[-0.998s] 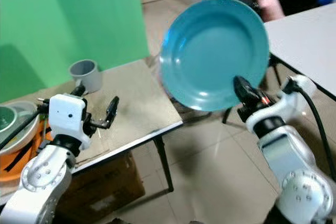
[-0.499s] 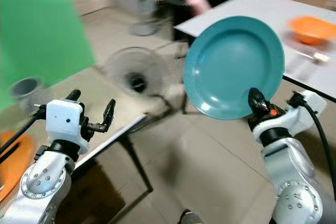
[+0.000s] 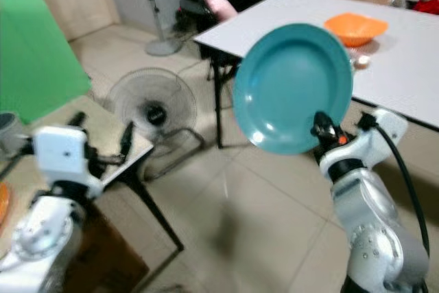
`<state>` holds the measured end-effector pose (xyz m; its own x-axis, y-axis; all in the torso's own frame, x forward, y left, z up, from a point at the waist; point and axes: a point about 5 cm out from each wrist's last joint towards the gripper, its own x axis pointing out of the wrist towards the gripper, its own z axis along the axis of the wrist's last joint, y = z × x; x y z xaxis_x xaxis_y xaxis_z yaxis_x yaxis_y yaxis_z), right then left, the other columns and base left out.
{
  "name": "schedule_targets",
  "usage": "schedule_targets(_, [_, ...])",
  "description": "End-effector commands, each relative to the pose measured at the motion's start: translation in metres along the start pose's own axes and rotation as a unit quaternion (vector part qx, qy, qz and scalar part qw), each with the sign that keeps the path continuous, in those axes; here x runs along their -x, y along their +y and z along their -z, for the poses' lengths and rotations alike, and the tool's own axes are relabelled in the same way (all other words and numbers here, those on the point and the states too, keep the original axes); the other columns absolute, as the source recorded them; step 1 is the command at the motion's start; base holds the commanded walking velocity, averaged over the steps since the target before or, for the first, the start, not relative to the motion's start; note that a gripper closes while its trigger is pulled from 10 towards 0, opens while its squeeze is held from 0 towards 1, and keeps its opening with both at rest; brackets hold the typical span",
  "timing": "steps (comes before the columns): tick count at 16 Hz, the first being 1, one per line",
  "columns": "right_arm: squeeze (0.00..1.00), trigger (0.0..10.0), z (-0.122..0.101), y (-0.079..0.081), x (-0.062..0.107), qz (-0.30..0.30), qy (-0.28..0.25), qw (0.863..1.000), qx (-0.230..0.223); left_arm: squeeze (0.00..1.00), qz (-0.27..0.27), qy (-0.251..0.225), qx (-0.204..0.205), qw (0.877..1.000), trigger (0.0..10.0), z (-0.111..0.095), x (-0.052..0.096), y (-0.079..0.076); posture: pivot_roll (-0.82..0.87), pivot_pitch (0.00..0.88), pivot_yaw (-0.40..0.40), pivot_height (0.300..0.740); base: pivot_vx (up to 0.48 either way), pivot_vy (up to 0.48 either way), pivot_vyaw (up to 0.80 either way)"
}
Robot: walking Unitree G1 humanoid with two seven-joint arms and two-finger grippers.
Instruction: Setting the table
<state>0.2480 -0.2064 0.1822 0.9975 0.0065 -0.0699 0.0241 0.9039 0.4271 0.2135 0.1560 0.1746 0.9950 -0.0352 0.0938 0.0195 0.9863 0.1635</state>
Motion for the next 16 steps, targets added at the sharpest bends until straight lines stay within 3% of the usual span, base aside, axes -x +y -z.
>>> schedule_targets(1, [0.0, 10.0, -0.002, 0.007, 0.0, -0.016, -0.003, 1.0, 0.023, 0.0, -0.007, 0.008, 0.0, 1.0, 10.0, 0.002, 0.0, 0.004, -0.11, 0.0, 0.08, 0.74, 0.401, 0.0, 0.0])
schedule_targets(10, [0.0, 10.0, 0.009, 0.027, -0.011, -0.073, 0.022, 0.997, 0.023, 0.0, -0.022, 0.008, -0.005, 1.0, 10.0, 0.003, -0.004, 0.016, -0.1, 0.0, 0.071, 0.74, 0.471, 0.0, 0.0])
schedule_targets(14, [0.0, 10.0, 0.012, 0.033, -0.019, -0.071, 0.028, 0.997, 0.011, 0.0, -0.022, 0.008, -0.009, 1.0, 10.0, 0.003, -0.005, 0.02, -0.09, 0.0, 0.07, 0.74, 0.48, 0.0, 0.73])
schedule_targets(16, [0.0, 10.0, 0.012, 0.036, -0.022, -0.072, 0.023, 0.997, 0.0, 0.0, -0.019, 0.008, -0.012, 1.0, 10.0, 0.003, -0.005, 0.021, -0.09, 0.0, 0.069, 0.74, 0.48, 0.0, 0.0])
